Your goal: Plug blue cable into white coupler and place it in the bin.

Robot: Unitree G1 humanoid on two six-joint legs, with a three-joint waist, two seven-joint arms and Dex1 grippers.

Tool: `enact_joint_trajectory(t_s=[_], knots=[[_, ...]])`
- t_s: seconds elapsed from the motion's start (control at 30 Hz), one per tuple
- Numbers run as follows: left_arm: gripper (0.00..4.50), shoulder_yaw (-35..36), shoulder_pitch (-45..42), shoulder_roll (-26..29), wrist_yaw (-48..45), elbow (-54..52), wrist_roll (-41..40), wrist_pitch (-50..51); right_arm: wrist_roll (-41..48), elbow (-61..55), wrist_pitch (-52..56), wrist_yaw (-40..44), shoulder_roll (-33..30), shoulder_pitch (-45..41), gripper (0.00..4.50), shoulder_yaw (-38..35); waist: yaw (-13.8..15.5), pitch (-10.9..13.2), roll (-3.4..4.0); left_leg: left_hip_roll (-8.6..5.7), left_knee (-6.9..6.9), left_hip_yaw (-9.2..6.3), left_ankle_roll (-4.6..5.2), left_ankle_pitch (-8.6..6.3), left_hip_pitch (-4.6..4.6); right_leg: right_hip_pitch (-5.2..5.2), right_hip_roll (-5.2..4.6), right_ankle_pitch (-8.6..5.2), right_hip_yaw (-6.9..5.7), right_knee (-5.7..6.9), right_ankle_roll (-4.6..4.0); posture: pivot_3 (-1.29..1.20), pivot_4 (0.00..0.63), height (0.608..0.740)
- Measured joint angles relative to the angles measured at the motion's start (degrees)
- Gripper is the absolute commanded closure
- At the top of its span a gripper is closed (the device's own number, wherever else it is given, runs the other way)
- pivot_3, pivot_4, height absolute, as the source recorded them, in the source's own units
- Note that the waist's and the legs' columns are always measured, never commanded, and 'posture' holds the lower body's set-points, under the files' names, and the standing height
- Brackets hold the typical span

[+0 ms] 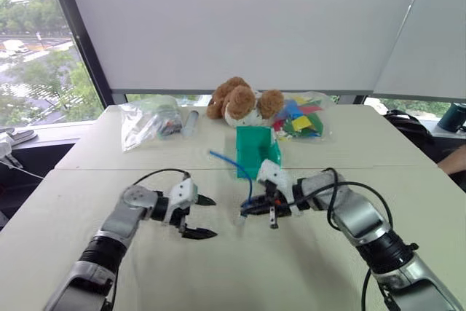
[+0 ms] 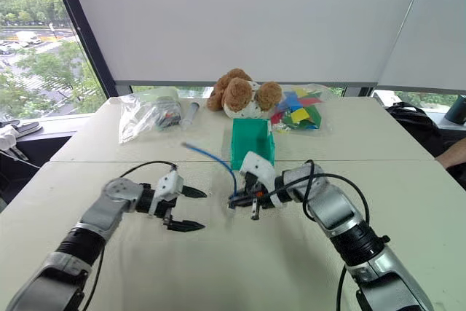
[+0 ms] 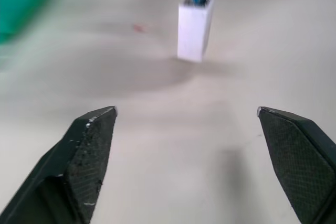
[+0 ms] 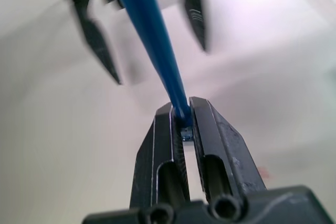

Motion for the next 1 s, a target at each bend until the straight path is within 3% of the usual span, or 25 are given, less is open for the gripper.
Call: enact_joint_trajectory(t_s=[0.13, 0.4, 0.57, 0.73, 1.0], knots=[[0.03, 4.92, 1.30, 0.27, 5.39, -5.86, -4.70, 8.65, 0.72, 10.62, 0.99, -5.17, 1.27, -11.98, 4.50, -5.38, -0.16, 0.02, 0.03, 0.00, -0.11, 0.00, -0.02, -0.01, 0.00, -0.09, 0.00, 0.00, 0.00, 0.03, 0.00, 0.00, 0.150, 0.740], [0.03, 8.13, 5.66, 0.74, 12.28, -15.77, -9.78, 18.65, -4.84, 50.29, -11.59, -9.67, 8.18, -29.32, 4.50, -5.05, -0.50, 0.02, 0.03, -0.06, -0.74, 0.27, -0.28, 0.16, -0.01, -0.51, 0.10, 0.01, 0.05, 0.06, 0.00, 0.00, 0.150, 0.740], [0.00, 8.66, 6.79, 0.51, 15.80, -18.96, -11.73, 21.17, -10.22, 70.52, -20.51, -13.76, 12.69, -35.73, 2.44, -3.54, -0.60, 0.04, 0.06, -0.04, -0.83, 0.29, -0.32, 0.19, -0.06, -0.63, 0.17, 0.01, 0.07, 0.09, 0.00, 0.00, 0.150, 0.740], [0.00, 10.21, 8.07, 0.67, 18.17, -22.15, -13.64, 22.60, -11.60, 77.04, -24.11, -18.31, 13.10, -39.35, 0.05, -5.73, -0.62, 0.06, 0.08, -0.05, -0.82, 0.30, -0.36, 0.21, -0.07, -0.63, 0.16, 0.01, 0.09, 0.07, 0.00, 0.00, 0.150, 0.740], [0.00, 10.67, 9.97, 1.36, 20.60, -24.51, -15.47, 24.73, -10.90, 72.15, -24.28, -14.75, 7.07, -42.53, 0.05, -10.45, -0.41, 0.08, 0.11, -0.05, -0.82, 0.29, -0.40, 0.23, -0.07, -0.62, 0.17, 0.01, 0.09, 0.04, -0.01, 0.00, 0.150, 0.740]])
